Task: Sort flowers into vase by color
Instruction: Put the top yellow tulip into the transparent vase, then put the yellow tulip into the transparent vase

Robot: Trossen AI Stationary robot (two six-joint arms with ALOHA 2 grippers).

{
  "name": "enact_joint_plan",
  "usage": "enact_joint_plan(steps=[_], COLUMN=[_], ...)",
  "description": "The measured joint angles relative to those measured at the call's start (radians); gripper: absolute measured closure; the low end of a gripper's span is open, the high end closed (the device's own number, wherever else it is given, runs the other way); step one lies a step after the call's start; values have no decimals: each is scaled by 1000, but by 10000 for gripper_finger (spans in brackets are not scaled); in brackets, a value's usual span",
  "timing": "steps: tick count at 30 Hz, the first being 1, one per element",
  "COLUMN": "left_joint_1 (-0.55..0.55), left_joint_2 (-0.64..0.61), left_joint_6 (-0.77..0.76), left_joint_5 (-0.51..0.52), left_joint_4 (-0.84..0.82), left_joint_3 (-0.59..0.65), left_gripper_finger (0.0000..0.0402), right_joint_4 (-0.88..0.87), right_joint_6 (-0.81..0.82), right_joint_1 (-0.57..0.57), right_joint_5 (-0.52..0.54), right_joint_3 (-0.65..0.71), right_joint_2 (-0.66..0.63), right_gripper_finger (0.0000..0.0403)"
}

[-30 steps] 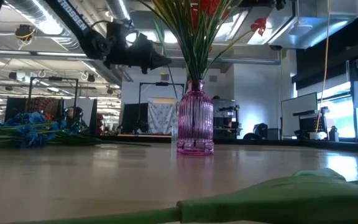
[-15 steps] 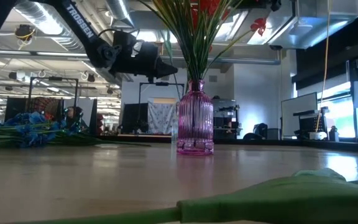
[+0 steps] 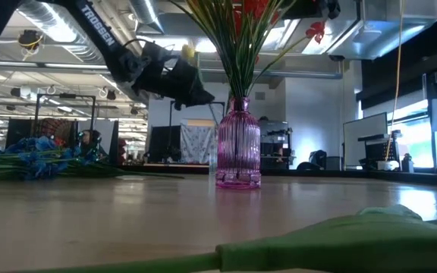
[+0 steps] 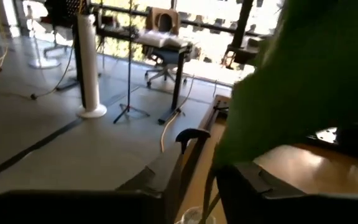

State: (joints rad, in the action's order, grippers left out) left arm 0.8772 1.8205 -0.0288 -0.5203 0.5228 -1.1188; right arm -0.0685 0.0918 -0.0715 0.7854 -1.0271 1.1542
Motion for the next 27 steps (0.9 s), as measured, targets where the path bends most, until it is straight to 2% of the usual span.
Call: enact_joint_plan(steps=[6,10,14,19,22,25,27], left_joint_1=[0,0,0,4,5,9,10], left_joint_2=[0,0,0,-29,-90,-170,-236], left_joint_6=[63,112,181,261,314,318,279], left_joint_5=[58,70,163,262,370,464,463], left_joint_4=[-270,-474,-647,-815,-912,-1027,-1101], left_joint_3=[-125,-220,-285,-313,-318,-318,-310], left_gripper_finger=[247,237,239,240,240,240,240], right_joint_4=[-8,-13,-49,-165,-255,-414,-533], right_joint_6=[-1,0,2,12,16,77,161], right_joint_1=[0,0,0,0,0,-2,-21], right_joint_5=[-19,-35,-71,-112,-154,-197,-237], right_joint_3=[0,0,0,0,0,0,2], right_joint_2=[0,0,0,0,0,-6,-14], right_gripper_finger=[159,159,159,159,159,159,159])
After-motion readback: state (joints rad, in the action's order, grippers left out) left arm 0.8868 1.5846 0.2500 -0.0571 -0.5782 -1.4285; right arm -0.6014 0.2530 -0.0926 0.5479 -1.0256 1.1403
